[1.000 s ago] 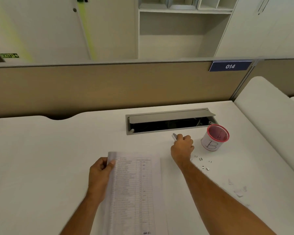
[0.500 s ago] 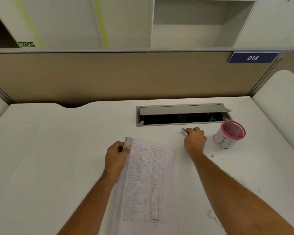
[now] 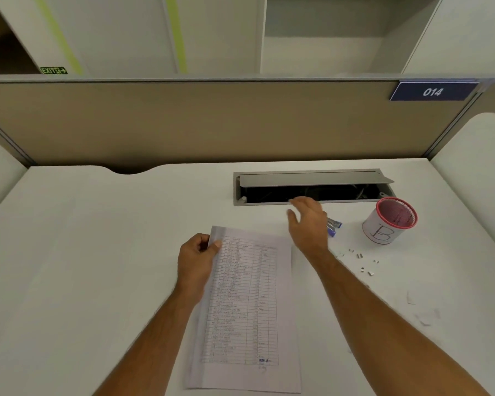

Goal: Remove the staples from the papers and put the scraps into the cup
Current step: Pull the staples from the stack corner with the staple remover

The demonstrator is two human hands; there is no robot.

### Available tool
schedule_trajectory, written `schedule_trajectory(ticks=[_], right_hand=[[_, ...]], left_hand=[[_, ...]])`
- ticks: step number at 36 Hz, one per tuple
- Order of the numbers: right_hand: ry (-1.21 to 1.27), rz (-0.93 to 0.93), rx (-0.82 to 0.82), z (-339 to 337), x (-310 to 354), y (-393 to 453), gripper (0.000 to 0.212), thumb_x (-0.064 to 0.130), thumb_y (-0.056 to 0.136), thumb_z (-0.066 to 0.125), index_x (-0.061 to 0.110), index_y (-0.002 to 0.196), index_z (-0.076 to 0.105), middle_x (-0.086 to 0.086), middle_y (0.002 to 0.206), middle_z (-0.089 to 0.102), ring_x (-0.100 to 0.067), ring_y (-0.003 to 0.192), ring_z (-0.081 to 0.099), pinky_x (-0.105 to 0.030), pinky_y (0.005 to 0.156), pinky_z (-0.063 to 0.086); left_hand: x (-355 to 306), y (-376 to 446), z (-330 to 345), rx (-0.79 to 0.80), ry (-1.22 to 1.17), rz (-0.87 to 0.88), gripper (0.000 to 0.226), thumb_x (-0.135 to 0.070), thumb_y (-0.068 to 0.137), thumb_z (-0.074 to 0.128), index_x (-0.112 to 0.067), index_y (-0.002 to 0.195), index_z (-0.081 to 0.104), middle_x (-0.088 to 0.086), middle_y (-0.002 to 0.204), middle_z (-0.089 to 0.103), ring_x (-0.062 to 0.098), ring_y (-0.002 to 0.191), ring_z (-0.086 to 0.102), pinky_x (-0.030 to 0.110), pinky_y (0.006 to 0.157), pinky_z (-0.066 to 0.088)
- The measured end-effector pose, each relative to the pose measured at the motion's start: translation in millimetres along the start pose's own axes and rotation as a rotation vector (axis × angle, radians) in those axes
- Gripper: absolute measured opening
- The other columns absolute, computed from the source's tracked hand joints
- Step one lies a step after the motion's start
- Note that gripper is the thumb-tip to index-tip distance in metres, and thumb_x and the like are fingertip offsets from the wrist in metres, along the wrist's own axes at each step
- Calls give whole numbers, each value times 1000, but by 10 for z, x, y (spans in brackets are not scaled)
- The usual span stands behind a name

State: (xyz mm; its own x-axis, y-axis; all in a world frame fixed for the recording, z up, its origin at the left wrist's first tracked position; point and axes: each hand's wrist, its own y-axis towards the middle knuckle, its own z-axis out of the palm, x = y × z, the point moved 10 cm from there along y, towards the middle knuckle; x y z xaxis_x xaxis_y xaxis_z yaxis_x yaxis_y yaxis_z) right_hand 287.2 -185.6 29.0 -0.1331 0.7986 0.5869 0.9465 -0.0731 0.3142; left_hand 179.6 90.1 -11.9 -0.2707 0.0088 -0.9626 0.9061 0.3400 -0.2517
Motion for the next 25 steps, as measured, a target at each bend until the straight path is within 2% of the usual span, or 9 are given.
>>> schedule_trajectory(ticks=[4, 8, 11, 14, 21, 25], right_hand=[[225, -168, 265, 240, 702, -208, 20, 20, 96, 61, 15, 111, 73, 2, 117, 69, -11, 111, 58, -29, 101, 44], [344, -139, 519, 454, 1094, -463, 25, 26, 96, 63, 20, 118, 70, 8, 121, 68, -3, 112, 58, -16, 97, 40], [357, -111, 647, 564, 1212, -624, 30, 25, 95, 63, 20, 125, 67, 6, 124, 67, -4, 111, 57, -15, 93, 41], [323, -102, 707, 600, 1239, -706, 32, 30, 93, 65, 22, 124, 66, 7, 120, 67, -8, 109, 59, -24, 93, 47], [330, -93, 737, 532, 1309, -809, 17, 27, 88, 69, 20, 104, 73, 8, 96, 72, -8, 90, 65, -30, 83, 54], [356, -82, 732, 478, 1356, -859, 11, 25, 87, 70, 21, 96, 74, 7, 90, 73, -12, 88, 66, -33, 81, 54]], left_hand=[[10, -60, 5, 9, -48, 4, 9, -14, 91, 72, -4, 90, 71, 15, 92, 75, 37, 95, 71, 50, 89, 59], [33, -131, -39, 11, -101, 15, 4, -15, 88, 75, -11, 88, 74, 9, 86, 76, 28, 85, 72, 39, 81, 61], [38, -204, -89, 29, -161, 6, 7, -20, 86, 78, -14, 90, 77, 11, 90, 77, 31, 88, 74, 43, 83, 61], [28, -295, -111, 71, -198, 11, 11, -24, 85, 79, -15, 91, 78, 12, 92, 77, 31, 89, 75, 43, 83, 62], [25, -513, -102, 170, -255, -3, 22, -30, 84, 79, -13, 97, 77, 14, 99, 76, 33, 94, 74, 44, 84, 62], [2, -598, -96, 209, -304, 3, 26, -31, 85, 78, -9, 101, 75, 17, 103, 75, 34, 97, 74, 44, 85, 60]])
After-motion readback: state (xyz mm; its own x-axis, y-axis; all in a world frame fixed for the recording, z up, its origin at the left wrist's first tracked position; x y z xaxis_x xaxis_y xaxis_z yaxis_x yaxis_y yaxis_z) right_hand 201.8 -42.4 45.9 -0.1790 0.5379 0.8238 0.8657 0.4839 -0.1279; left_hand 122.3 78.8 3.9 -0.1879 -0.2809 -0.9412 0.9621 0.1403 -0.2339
